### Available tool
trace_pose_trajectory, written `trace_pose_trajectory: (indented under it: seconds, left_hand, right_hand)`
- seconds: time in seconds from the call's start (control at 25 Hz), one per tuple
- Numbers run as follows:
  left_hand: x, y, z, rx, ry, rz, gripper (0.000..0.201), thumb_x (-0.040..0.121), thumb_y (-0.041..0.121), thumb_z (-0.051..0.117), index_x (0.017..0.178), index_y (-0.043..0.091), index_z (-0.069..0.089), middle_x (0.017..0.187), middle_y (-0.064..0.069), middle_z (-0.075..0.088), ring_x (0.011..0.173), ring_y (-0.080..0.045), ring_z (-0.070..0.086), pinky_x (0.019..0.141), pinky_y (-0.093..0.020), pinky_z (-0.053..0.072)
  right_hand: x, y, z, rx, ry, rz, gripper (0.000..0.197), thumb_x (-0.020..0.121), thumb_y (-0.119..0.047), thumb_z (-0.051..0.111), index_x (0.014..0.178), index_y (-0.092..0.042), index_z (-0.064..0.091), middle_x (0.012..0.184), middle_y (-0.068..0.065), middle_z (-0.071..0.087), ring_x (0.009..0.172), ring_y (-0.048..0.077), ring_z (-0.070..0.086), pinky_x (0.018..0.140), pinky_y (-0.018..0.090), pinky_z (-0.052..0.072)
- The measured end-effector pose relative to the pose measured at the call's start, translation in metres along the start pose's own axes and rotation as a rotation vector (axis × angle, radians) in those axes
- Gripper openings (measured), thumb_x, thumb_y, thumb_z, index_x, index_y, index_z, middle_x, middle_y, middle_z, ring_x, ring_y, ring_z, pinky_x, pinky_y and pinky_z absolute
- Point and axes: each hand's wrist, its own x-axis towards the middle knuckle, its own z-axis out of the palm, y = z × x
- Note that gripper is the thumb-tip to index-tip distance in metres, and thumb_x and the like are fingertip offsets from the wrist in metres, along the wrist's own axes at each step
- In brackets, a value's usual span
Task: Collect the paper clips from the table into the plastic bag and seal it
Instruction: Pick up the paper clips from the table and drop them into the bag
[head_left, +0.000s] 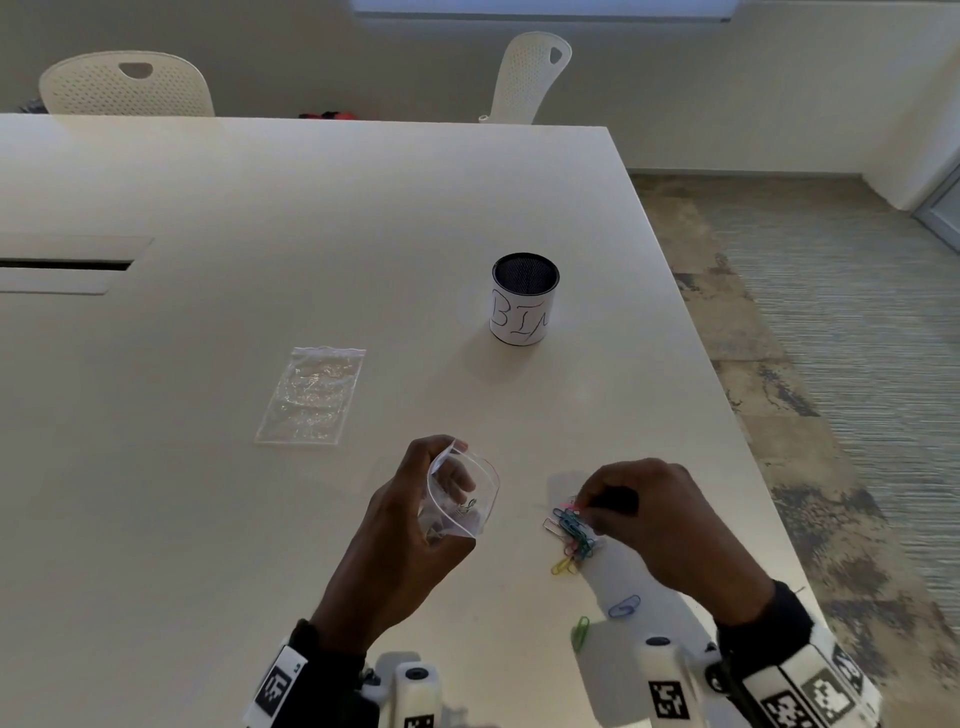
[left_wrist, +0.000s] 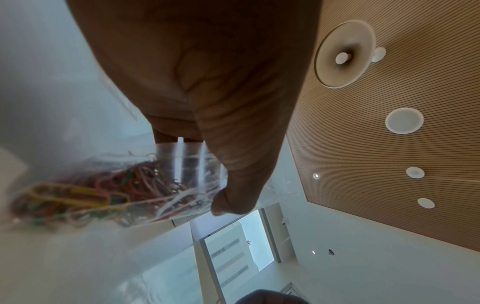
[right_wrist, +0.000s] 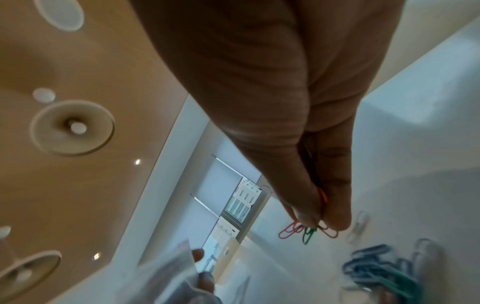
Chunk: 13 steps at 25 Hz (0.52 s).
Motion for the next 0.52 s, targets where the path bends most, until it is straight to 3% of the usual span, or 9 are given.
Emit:
trace_pose_trajectory:
  seconds: [0.16,0.28,0.36,0.52]
  left_hand:
    - [0.002,0.0,0.001,0.005,-0.007,0.005,0.069,0.078,-0.002,0.082,0.126,0.036,0.05,0.105,0.013,0.066,0.097,-0.013,0.066,0.072,-0.008,0.052]
    - [0.002,0.002,0.002,-0.004,-0.011,0.018,0.065,0.08,0.0,0.081,0.125,0.036,0.05,0.104,0.012,0.066,0.095,-0.015,0.066,0.07,-0.013,0.055]
    - [0.002,0.005,0.002,-0.009,-0.01,0.022,0.061,0.081,0.004,0.081,0.125,0.036,0.05,0.104,0.011,0.067,0.094,-0.015,0.067,0.069,-0.013,0.055]
    - [0.002,0.009,0.0,-0.007,-0.016,0.004,0.061,0.082,0.01,0.082,0.126,0.036,0.049,0.102,0.009,0.073,0.088,-0.01,0.072,0.066,-0.011,0.054]
  right_hand:
    - [-0.009,-0.03,-0.019,0.297,-0.003,-0.002,0.015,0.085,-0.003,0.08,0.086,-0.018,0.081,0.08,-0.001,0.081,0.076,0.013,0.077,0.079,0.025,0.061]
    - [-0.013,-0.064,-0.025,0.424,-0.028,-0.105,0.014,0.085,-0.002,0.079,0.089,-0.015,0.081,0.083,0.004,0.081,0.079,0.019,0.077,0.082,0.029,0.063]
    - [-0.012,-0.084,-0.021,0.396,-0.03,-0.193,0.012,0.085,-0.003,0.08,0.09,-0.013,0.081,0.081,0.005,0.079,0.078,0.021,0.076,0.082,0.031,0.063]
    - [-0.001,-0.105,0.005,0.071,-0.04,-0.4,0.009,0.088,-0.009,0.079,0.09,-0.017,0.08,0.087,-0.003,0.075,0.078,0.013,0.072,0.077,0.035,0.06]
